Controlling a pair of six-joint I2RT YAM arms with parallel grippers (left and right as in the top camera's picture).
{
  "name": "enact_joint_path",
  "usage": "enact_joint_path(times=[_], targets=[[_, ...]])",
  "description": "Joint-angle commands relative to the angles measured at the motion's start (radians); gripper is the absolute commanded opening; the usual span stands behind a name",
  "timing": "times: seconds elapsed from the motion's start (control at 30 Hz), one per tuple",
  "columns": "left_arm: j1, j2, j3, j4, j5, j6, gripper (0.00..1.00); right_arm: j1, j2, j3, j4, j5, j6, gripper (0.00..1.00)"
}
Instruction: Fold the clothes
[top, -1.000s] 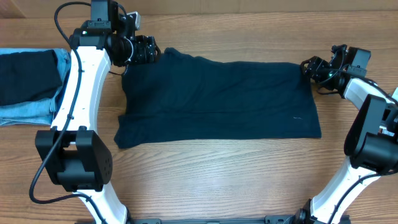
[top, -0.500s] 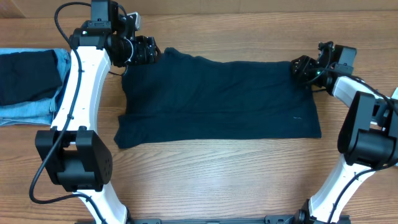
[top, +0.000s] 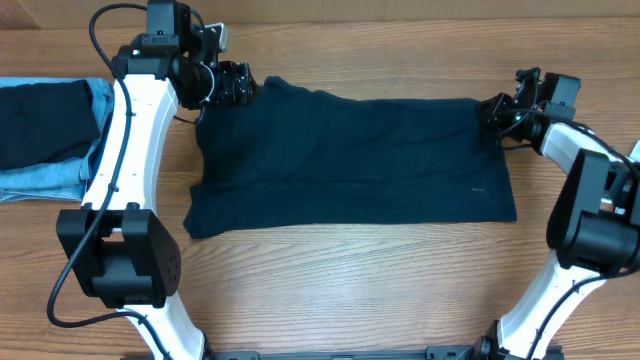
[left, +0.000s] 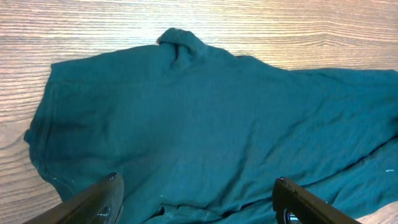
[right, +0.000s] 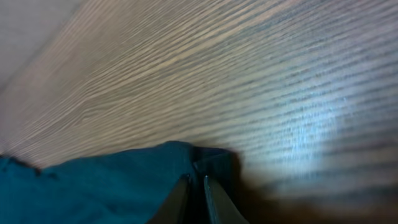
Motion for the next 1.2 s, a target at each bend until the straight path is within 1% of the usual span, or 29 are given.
enact_joint_path(times=[0.0,0.2,0.27,0.47,0.57,0.67,0.8,0.87,0.9,1.0,1.07,1.1,1.17], targets=[[-0.01,0.003,0.021,0.0,-0.011,0.032,0.8,-0.005,-0.126,0.026,-0.042,-0.032,-0.01,0.09],[-0.013,0.003,0.021,0.0,-0.011,0.032,0.8,-0.005,-0.231,0.026,-0.149,-0.032,-0.047,0.09],[-0.013,0.003,0.021,0.0,-0.011,0.032,0.8,-0.005,-0.253,0.026,-0.183,-0.032,-0.093,0.09],[-0.013,0.003,0.021,-0.006,-0.011,0.033,0.8,-0.004,-0.262,0.026,-0.236,-0.032,-0.133,0.09],[-0.013,0.003,0.021,-0.007,-0.012,0.063,0.8,-0.003,-0.262,0.026,-0.239,-0.032,-0.132,0.09],[-0.013,0.015,0.019,0.045,-0.013,0.08,0.82,-0.003,-0.262,0.026,-0.237,-0.031,-0.132,0.09],[-0.013,0.08,0.019,0.114,0.002,0.06,0.84,-0.003,-0.262,0.026,-0.238,-0.031,-0.132,0.09],[-0.013,0.141,0.02,0.149,0.028,0.06,0.83,-0.003,-0.262,0.026,-0.238,-0.032,-0.132,0.09],[-0.012,0.166,0.02,0.161,0.026,0.056,0.83,-0.003,-0.262,0.026,-0.238,-0.032,-0.132,0.09],[0.002,0.237,0.02,0.206,0.003,0.035,0.79,-0.003,-0.262,0.026,-0.236,-0.032,-0.132,0.09],[0.018,0.26,0.02,0.235,-0.005,0.026,0.79,-0.003,-0.262,0.026,-0.237,-0.032,-0.132,0.09],[0.029,0.268,0.02,0.251,-0.011,0.026,0.79,-0.003,-0.262,0.026,-0.237,-0.032,-0.132,0.09],[0.053,0.275,0.02,0.276,-0.035,0.023,0.84,-0.003,-0.262,0.026,-0.238,-0.032,-0.132,0.09]])
